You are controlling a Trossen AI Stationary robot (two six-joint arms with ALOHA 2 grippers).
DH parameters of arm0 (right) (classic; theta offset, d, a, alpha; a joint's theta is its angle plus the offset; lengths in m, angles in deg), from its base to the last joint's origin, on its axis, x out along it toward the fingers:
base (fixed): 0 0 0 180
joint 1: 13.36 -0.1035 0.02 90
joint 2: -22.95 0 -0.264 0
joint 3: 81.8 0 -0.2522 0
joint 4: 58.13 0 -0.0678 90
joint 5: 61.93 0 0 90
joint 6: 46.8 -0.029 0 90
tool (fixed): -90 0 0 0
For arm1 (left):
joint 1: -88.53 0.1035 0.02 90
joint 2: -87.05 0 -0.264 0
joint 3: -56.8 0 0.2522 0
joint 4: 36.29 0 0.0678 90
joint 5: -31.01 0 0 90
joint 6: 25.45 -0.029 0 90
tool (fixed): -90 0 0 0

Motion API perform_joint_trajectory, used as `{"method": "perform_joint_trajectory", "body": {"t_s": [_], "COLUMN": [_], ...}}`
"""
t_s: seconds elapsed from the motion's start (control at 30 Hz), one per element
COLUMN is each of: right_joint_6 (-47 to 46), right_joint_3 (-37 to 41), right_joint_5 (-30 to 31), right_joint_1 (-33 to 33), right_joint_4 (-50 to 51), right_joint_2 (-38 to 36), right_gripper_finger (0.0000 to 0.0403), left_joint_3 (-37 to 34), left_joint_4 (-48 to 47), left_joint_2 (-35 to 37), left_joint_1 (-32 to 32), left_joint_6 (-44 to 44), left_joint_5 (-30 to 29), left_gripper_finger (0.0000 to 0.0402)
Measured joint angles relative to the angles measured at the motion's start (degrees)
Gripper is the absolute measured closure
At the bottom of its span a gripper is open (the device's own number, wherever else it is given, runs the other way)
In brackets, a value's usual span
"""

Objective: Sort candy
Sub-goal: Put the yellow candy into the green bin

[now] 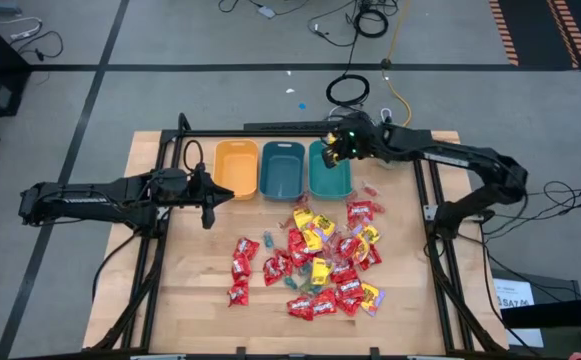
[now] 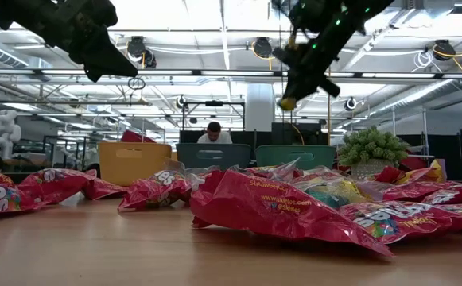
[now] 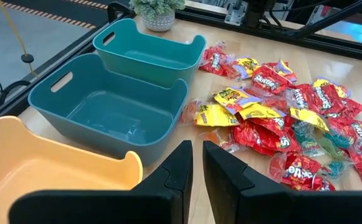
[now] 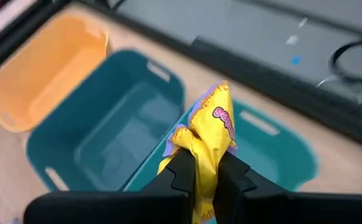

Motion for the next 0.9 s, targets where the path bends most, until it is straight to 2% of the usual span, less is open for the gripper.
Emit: {"method": "perform_joint_trajectory", "body": {"t_s": [0.2, 0.33, 0.67, 0.9], "right_joint_6": [3.5, 5.0, 7.5, 7.7], "right_joint_3": [-4.1, -6.6, -8.7, -8.7], "right_joint_5": [-7.3, -6.8, -6.8, -6.8], "right_joint_1": [3.0, 3.2, 3.2, 3.2], "right_joint_4": [5.9, 10.8, 13.3, 16.1], "right_joint_2": [5.1, 6.0, 5.5, 5.5], "right_gripper_finger": [0.0362, 0.0322, 0.0206, 0.0165], "left_joint_3": [0.0, 0.0, 0.0, 0.0], "left_joint_4": [0.0, -0.1, -0.2, -0.2], "left_joint_2": [0.0, 0.0, 0.0, 0.0], "left_joint_1": [0.0, 0.0, 0.0, 0.0], "left_joint_6": [0.0, 0.0, -0.4, -0.4], "left_joint_5": [0.0, 0.0, -2.1, -3.0], "left_gripper_finger": [0.0354, 0.0354, 0.0354, 0.0354]}}
